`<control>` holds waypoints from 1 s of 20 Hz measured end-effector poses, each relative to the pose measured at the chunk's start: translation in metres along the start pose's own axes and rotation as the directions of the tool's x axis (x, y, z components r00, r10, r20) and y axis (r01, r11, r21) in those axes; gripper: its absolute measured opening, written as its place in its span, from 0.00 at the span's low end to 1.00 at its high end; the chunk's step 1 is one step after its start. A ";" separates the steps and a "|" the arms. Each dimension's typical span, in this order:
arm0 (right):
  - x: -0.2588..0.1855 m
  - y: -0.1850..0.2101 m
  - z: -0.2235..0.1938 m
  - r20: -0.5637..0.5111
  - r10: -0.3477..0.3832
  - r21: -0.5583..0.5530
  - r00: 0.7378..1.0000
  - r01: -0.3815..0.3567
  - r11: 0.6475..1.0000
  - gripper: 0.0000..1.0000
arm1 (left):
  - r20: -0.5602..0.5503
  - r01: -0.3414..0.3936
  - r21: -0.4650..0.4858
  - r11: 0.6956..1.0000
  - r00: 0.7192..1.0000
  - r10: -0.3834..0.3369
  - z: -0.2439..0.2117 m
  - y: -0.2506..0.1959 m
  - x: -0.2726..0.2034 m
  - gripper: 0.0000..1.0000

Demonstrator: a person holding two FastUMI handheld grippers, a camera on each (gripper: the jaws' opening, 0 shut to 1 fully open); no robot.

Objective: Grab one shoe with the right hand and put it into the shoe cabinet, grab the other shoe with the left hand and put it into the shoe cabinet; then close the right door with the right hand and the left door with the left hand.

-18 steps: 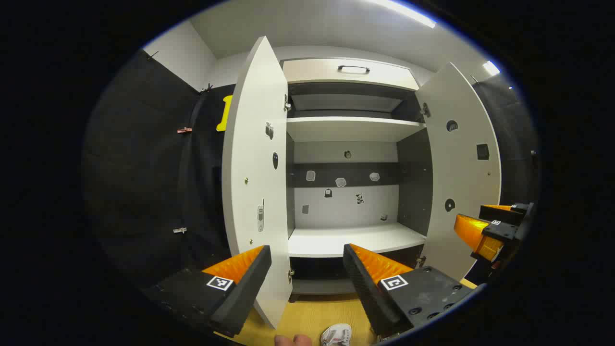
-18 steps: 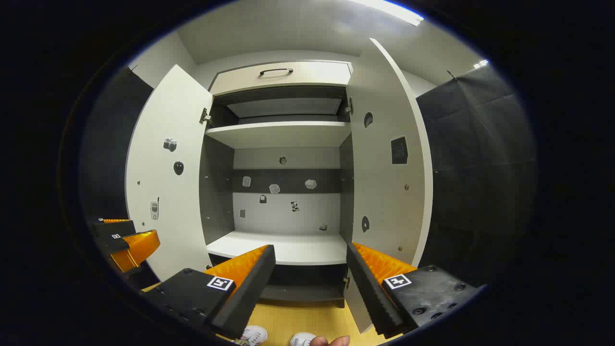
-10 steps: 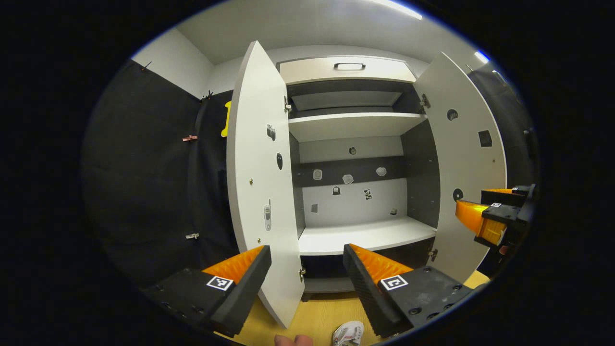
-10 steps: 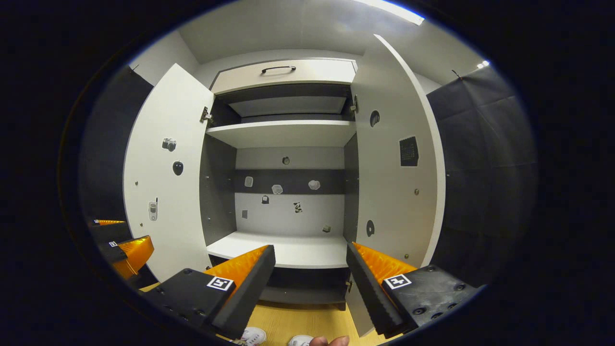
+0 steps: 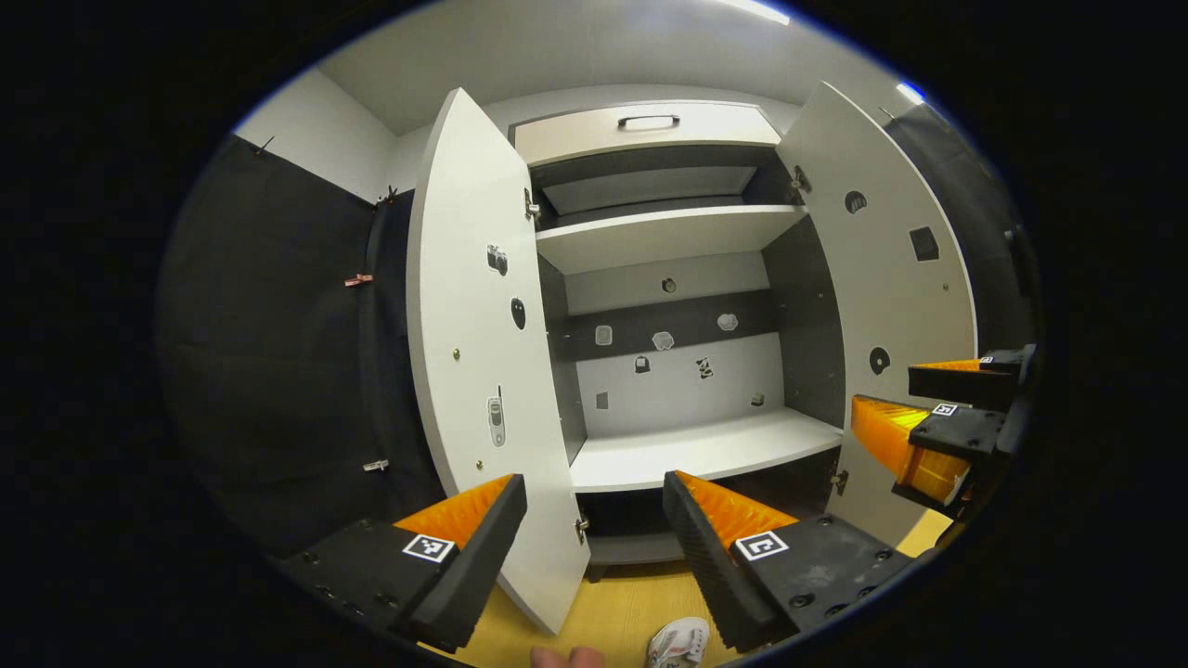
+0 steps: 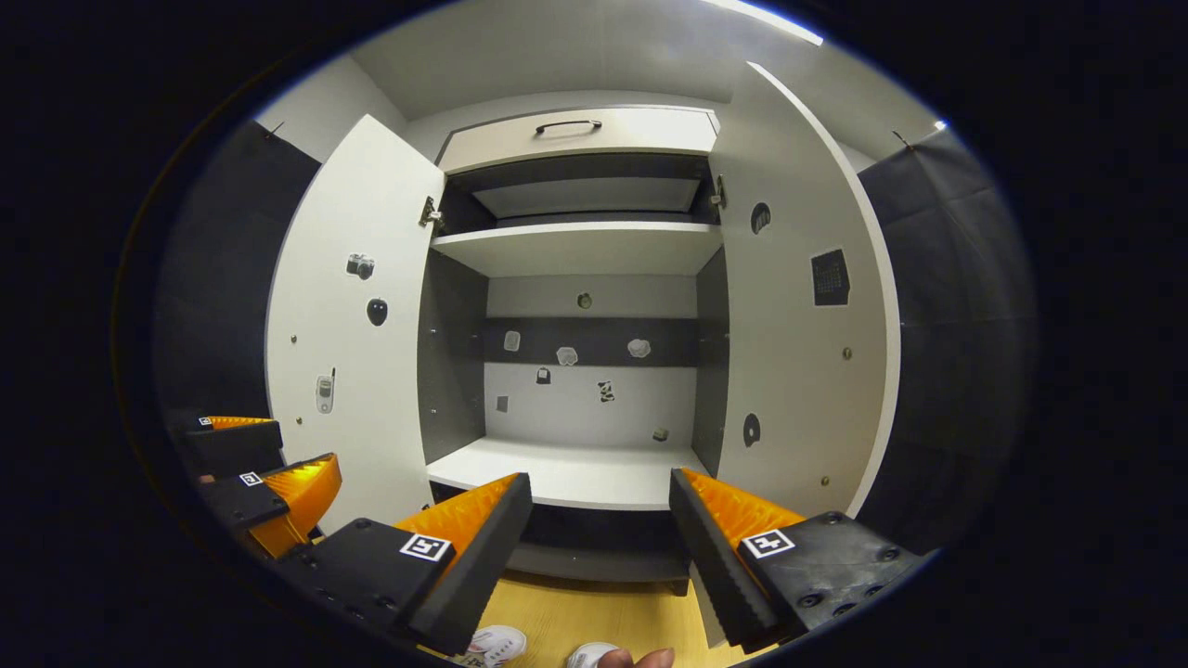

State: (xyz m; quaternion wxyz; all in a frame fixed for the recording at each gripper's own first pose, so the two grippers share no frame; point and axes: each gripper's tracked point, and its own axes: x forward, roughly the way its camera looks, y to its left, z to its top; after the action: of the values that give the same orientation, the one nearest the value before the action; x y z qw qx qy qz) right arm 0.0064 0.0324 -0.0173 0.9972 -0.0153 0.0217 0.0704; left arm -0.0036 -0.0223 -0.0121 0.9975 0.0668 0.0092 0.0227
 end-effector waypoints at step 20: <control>-0.079 0.017 -0.171 -0.423 0.021 0.069 0.906 0.009 0.998 0.98 | 0.073 0.011 -0.114 0.993 0.997 -0.002 -0.006 0.043 -0.014 0.97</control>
State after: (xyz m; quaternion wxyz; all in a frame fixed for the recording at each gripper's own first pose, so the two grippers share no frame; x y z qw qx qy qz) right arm -0.0807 0.0324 -0.1848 0.9684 0.0047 0.2398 0.0676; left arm -0.0198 0.0206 -0.0125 0.9994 0.0102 -0.0284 0.0174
